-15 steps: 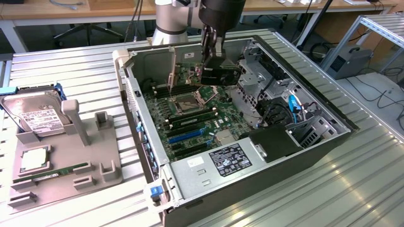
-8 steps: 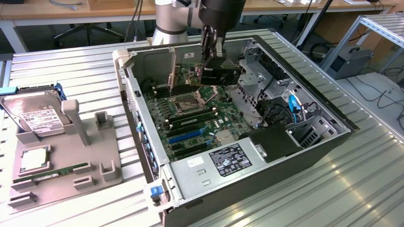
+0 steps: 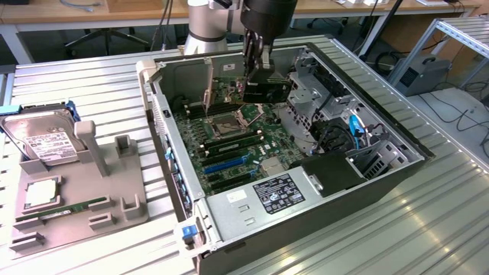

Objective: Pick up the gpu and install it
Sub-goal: 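Insert the gpu into the slot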

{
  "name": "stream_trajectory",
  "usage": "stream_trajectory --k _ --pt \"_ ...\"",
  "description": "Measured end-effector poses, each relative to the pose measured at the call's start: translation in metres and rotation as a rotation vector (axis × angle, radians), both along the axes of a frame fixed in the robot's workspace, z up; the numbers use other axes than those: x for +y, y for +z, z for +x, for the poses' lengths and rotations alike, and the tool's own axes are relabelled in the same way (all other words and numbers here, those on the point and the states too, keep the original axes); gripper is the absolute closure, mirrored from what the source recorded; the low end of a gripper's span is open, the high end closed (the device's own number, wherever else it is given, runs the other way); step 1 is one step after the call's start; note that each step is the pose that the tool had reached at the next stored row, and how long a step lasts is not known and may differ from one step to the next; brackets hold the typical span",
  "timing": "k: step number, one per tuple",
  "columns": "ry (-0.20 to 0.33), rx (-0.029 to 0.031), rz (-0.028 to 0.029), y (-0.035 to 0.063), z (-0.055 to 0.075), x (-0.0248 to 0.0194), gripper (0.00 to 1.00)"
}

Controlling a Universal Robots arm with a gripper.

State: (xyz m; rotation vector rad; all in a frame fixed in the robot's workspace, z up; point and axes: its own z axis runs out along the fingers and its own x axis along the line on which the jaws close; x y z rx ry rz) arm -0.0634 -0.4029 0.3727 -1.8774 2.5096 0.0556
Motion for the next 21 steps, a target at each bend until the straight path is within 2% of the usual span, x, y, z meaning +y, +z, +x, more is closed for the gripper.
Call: stream_trajectory --k 21 --pt "0.058 0.0000 0.0000 -0.0004 0.0000 0.0000 0.72"
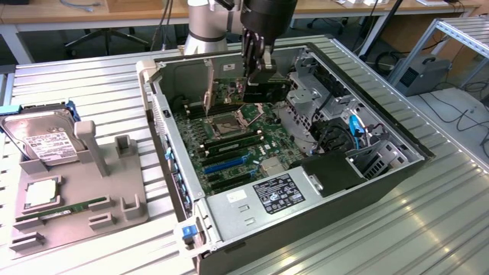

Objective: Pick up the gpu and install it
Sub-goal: 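Insert the gpu into the slot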

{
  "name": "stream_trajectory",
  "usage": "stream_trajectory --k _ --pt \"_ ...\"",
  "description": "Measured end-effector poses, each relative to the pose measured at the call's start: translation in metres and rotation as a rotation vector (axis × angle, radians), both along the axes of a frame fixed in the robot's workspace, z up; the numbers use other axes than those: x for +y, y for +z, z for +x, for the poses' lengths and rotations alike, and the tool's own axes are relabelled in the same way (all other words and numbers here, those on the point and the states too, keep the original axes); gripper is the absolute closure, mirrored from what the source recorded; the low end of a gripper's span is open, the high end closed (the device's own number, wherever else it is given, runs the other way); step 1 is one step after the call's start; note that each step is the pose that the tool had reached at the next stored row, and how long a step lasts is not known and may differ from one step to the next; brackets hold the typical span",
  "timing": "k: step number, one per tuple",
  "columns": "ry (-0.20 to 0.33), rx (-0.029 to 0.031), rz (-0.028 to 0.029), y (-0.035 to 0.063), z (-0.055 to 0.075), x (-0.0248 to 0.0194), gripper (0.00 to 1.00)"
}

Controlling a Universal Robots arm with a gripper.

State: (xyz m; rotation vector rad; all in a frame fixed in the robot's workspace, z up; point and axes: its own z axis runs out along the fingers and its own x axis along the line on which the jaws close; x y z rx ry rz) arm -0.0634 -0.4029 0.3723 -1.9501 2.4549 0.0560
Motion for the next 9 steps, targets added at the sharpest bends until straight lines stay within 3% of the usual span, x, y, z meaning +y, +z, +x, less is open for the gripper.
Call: stream_trajectory --k 9 --pt "0.023 0.0000 0.0000 -0.0002 0.0000 0.0000 0.72"
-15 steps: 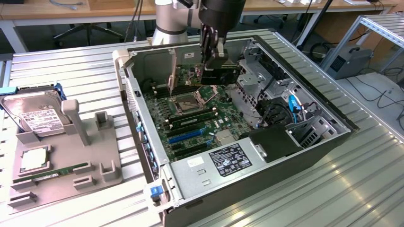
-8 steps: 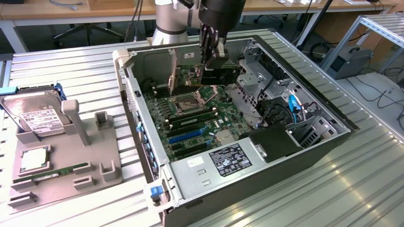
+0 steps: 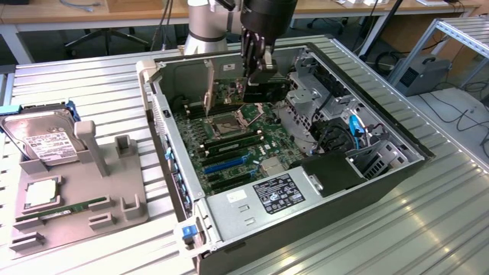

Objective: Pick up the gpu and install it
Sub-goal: 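Insert the gpu into the slot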

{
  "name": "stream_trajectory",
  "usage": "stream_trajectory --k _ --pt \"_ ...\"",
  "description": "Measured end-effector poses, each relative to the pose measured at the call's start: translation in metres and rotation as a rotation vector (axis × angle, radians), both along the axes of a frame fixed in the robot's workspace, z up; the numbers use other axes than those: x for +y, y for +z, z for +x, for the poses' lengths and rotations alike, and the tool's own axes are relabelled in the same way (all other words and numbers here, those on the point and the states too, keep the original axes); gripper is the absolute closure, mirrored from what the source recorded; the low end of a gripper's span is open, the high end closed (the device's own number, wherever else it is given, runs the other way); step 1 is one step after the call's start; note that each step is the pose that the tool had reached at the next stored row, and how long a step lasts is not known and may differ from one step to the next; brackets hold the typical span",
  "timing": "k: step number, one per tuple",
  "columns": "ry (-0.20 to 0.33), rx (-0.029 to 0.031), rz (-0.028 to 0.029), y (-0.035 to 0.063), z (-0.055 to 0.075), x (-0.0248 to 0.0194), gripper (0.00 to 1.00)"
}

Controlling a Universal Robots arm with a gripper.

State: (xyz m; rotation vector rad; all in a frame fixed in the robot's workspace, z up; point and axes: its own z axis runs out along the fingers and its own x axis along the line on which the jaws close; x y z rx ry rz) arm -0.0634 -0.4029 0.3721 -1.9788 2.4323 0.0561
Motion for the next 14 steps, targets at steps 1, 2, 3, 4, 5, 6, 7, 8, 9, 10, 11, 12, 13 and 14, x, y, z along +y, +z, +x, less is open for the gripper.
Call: stream_trajectory --k 1,2,3,4,5,6,7,8,9,10,11,12,13,14 --pt "0.003 0.0000 0.0000 0.0000 0.0000 0.0000 0.72" --pt "0.006 0.0000 0.0000 0.0000 0.0000 0.0000 0.72" --pt "0.009 0.0000 0.0000 -0.0001 0.0000 0.0000 0.72" --pt "0.012 0.0000 0.0000 -0.0001 0.0000 0.0000 0.72" --pt "0.021 0.0000 0.0000 -0.0001 0.0000 0.0000 0.72" --pt "0.032 0.0000 0.0000 -0.0002 0.0000 0.0000 0.72" --pt "0.044 0.0000 0.0000 -0.0002 0.0000 0.0000 0.72" --pt "0.054 0.0000 0.0000 -0.0003 0.0000 0.0000 0.72" --pt "0.066 0.0000 0.0000 -0.0004 0.0000 0.0000 0.72" --pt "0.078 0.0000 0.0000 -0.0004 0.0000 0.0000 0.72" --pt "0.089 0.0000 0.0000 -0.0005 0.0000 0.0000 0.72" --pt "0.101 0.0000 0.0000 -0.0006 0.0000 0.0000 0.72" --pt "0.111 0.0000 0.0000 -0.0006 0.0000 0.0000 0.72" --pt "0.121 0.0000 0.0000 -0.0007 0.0000 0.0000 0.72"
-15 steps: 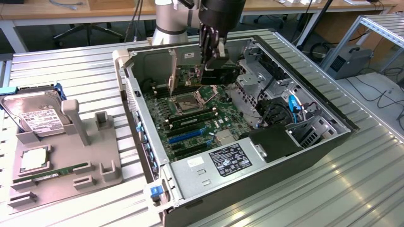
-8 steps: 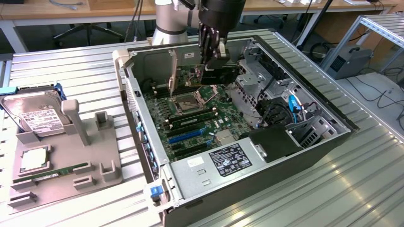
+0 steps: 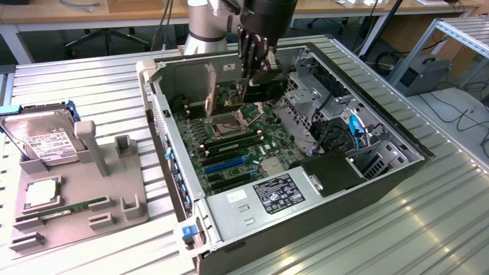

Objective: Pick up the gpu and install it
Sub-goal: 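Insert the gpu into the slot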

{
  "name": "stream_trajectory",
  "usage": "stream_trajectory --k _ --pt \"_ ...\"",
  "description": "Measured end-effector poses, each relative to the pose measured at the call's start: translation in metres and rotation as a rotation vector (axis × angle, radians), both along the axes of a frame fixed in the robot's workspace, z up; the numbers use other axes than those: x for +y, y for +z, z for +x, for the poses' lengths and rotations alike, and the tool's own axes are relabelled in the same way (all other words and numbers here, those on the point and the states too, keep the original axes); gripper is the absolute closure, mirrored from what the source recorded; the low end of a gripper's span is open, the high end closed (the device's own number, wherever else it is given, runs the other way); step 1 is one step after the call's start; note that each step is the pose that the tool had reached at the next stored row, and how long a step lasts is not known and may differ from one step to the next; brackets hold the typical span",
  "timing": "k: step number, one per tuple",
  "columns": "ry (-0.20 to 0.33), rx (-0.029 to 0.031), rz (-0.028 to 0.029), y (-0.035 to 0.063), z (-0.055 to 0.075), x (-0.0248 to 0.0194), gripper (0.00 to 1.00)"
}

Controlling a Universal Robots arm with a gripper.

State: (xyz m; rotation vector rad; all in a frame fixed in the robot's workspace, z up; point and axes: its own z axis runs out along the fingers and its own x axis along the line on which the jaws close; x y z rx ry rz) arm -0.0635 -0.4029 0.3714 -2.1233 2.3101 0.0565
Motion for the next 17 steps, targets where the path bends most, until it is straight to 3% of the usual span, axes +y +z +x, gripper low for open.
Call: stream_trajectory --k 4,17 --pt "0.031 0.0000 0.0000 -0.0003 0.0000 0.0000 0.72" --pt "0.061 0.0000 -0.0001 -0.0006 0.0000 0.0000 0.72"
